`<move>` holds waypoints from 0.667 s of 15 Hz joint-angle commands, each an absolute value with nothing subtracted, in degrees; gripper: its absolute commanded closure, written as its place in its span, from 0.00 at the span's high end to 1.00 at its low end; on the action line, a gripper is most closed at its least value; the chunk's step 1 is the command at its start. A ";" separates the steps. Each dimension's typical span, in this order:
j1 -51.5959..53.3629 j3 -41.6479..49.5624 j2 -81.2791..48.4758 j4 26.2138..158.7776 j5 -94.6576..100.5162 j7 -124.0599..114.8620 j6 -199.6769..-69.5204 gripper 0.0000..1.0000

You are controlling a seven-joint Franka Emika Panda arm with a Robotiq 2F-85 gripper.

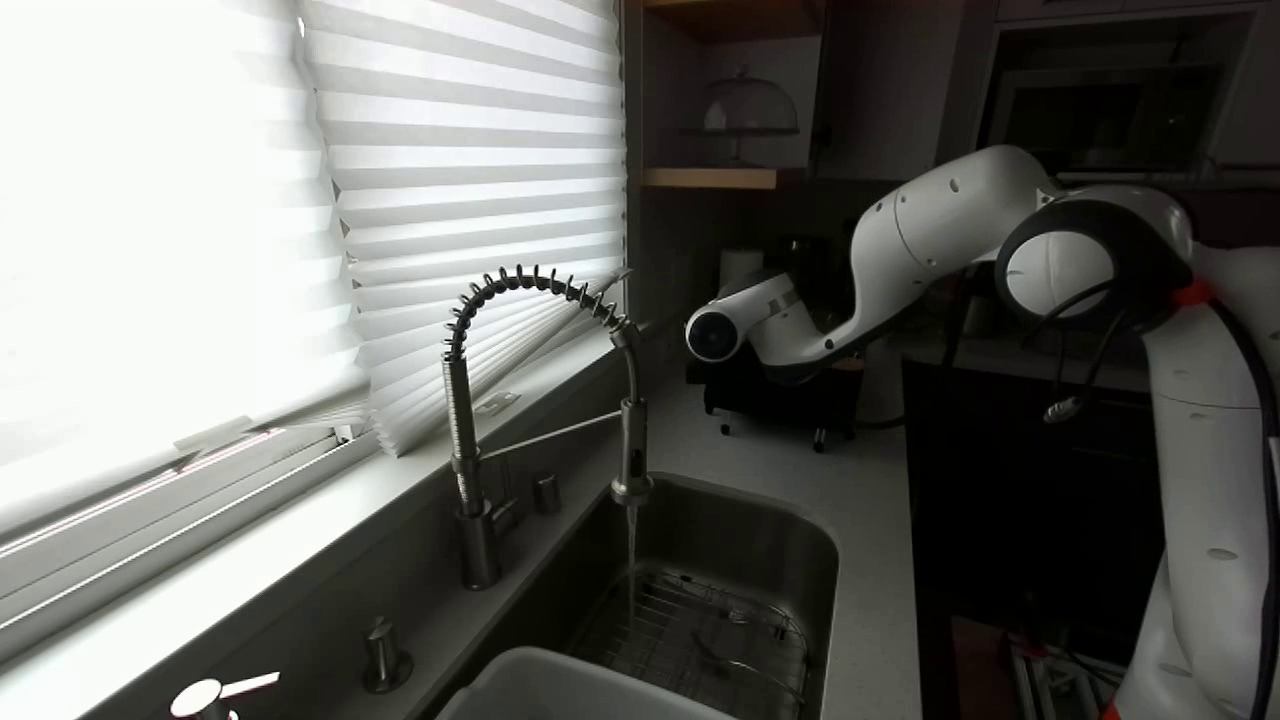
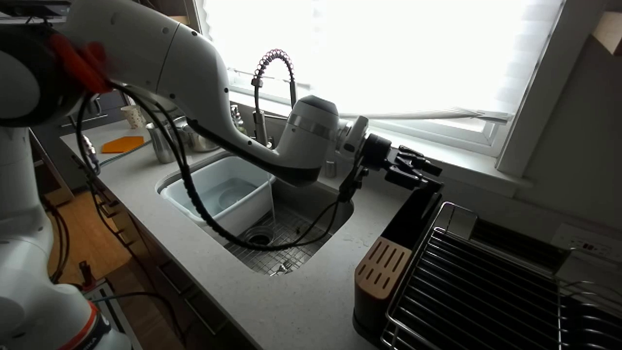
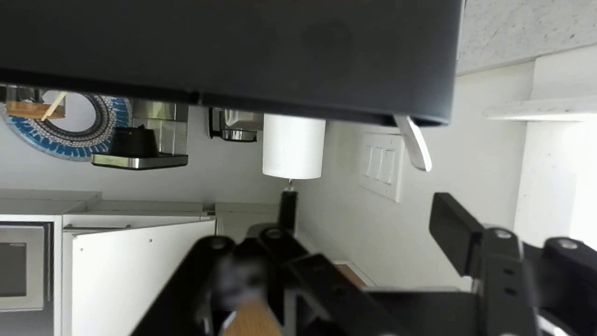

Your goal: Open the faucet and place the silver spoon under the faucet then put the spoon on the dishrack

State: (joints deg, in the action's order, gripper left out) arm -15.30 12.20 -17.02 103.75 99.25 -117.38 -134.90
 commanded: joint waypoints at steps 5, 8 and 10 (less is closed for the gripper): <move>-16.55 11.85 -10.75 105.20 92.61 -112.36 -137.82 1.00; -16.78 11.97 -7.99 105.69 82.17 -104.68 -139.76 0.99; -17.46 11.30 -6.42 106.52 71.75 -96.78 -139.95 1.00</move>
